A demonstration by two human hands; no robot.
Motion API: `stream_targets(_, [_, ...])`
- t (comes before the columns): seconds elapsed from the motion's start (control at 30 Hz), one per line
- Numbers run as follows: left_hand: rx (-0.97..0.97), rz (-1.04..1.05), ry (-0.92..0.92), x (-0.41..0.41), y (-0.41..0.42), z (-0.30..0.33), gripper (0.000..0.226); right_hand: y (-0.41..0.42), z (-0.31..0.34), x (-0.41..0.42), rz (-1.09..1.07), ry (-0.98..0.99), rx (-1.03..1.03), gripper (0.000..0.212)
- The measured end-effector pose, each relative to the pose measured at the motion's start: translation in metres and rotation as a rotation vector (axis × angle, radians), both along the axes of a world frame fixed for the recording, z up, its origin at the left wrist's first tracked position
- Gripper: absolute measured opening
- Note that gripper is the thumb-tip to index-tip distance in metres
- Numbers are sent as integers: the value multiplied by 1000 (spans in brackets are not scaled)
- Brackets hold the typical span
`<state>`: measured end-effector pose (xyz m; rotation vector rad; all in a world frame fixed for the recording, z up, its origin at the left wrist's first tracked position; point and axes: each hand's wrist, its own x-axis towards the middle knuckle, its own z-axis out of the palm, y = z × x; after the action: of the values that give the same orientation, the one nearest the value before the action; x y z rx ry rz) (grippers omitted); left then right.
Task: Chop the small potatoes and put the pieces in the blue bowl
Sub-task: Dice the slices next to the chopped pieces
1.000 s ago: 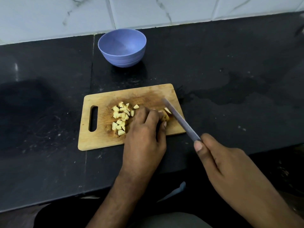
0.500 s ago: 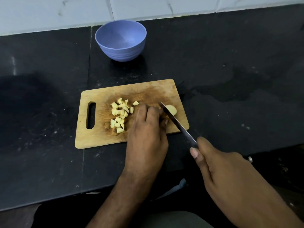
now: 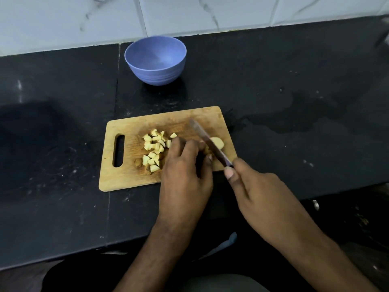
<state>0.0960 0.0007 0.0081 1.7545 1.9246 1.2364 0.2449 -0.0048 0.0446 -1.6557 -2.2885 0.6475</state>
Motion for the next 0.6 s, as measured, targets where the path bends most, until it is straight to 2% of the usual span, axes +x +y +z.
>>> stream_targets(0.17, [14,1,-4,-2,-1,0,13,-20,12,18,-54,98,-35,31])
stream_targets(0.6, [-42,29,116,0,-4,0,9,-40,21,24,-31,-121,-101,33])
